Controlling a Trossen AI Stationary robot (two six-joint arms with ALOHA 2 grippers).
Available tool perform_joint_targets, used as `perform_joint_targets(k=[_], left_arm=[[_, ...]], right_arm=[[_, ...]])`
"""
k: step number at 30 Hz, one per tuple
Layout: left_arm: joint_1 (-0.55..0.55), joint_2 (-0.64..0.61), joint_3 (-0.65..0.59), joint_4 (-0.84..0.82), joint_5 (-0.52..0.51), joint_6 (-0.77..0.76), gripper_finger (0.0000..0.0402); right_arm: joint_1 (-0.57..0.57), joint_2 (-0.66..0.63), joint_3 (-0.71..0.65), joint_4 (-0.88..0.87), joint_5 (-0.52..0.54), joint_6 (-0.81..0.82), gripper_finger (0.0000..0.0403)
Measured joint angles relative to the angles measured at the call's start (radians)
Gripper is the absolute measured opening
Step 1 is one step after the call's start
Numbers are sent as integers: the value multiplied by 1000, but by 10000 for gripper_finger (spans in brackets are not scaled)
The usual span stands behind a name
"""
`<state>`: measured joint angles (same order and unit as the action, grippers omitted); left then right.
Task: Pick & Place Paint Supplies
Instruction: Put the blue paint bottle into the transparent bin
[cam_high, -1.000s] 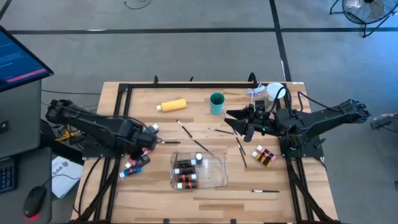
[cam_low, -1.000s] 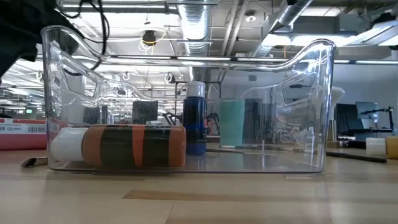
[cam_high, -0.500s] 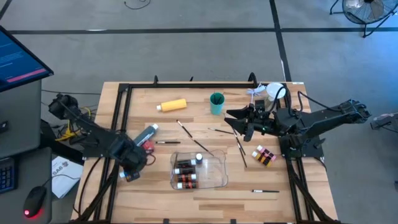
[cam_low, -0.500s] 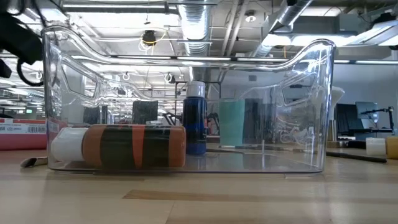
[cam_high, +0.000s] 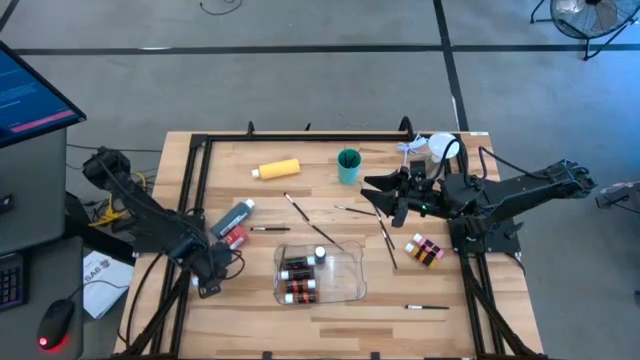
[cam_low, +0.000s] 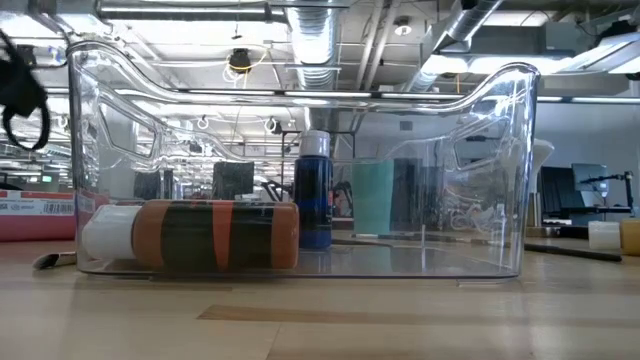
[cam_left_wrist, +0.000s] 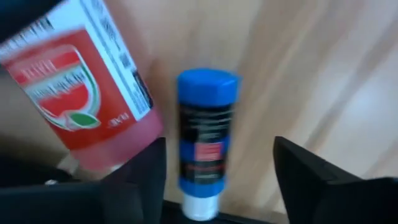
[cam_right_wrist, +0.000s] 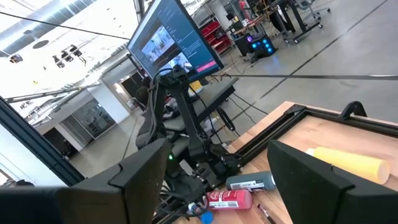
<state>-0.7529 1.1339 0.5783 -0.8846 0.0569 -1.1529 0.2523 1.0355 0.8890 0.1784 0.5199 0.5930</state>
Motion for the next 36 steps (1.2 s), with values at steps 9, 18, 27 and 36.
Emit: perform_joint_targets(k=[9, 18, 27, 36], left_arm=[[-13, 0, -95, 65, -2, -7, 222], [42, 17, -118, 218, -105, 33, 115], [250, 114, -114, 436, -94, 278, 34], [391, 173, -116, 576, -94, 413, 54]], right_arm=[[0, 0, 0, -3, 0, 0, 270], [0, 0, 0, -16, 0, 2, 270], [0, 0, 0, -17, 0, 2, 270], [1, 0, 0, -18, 0, 2, 270]])
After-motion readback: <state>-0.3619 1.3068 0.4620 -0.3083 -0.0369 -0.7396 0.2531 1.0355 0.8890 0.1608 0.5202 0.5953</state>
